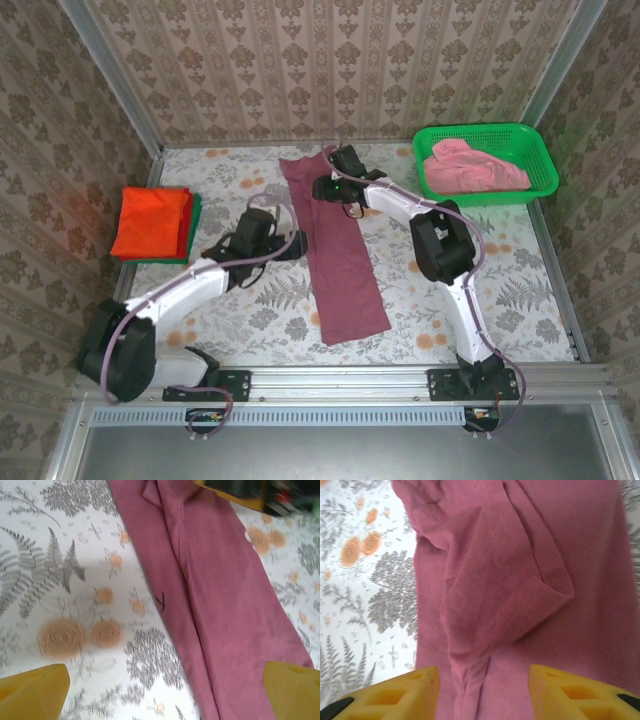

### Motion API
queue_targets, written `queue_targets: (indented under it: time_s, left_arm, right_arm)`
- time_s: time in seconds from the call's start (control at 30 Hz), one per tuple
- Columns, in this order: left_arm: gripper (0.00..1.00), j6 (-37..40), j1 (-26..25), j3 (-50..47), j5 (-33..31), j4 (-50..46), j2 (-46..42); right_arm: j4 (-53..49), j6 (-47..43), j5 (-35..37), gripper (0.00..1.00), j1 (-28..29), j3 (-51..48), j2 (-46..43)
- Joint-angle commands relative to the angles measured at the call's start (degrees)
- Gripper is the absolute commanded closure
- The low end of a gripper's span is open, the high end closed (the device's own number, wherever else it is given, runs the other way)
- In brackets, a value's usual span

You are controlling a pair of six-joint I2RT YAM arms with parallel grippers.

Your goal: Fold and stack the t-shirts

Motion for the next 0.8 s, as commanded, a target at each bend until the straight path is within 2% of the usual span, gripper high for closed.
queue_targets:
  time_s: [0.0,0.13,0.4,0.63,0.77]
  left_arm:
    - [0.0,-3.0,-2.8,-4.2,-8.8,4.0,-4.2]
    - [0.0,-2.4,-5.3,-8.6,-12.3,8.0,-6.6]
    - [0.0,1.5,-5.1,-8.4,-14.8,8.7,-5.5]
    - [0.0,0.9,-3.5,-6.8,-11.2,9.5,-1.8]
    - [0.0,1.2,-2.1,-7.3,-9.7,13.0,-0.3]
  right_arm:
    - [-7.3,2.8,-1.5,0.49,-1.0,6.7,6.0]
    - [-10.8,4.1,0.9,0.49,-3.0,10.5,9.4]
    - [-14.2,1.3,1.6,0.47,-7.6,10.0,9.1]
    - [-14.2,-2.2,2.0,0.46,-8.2,9.3,4.4]
    - [-8.7,-6.7,-0.3,0.45,-8.2,1.3,-3.3]
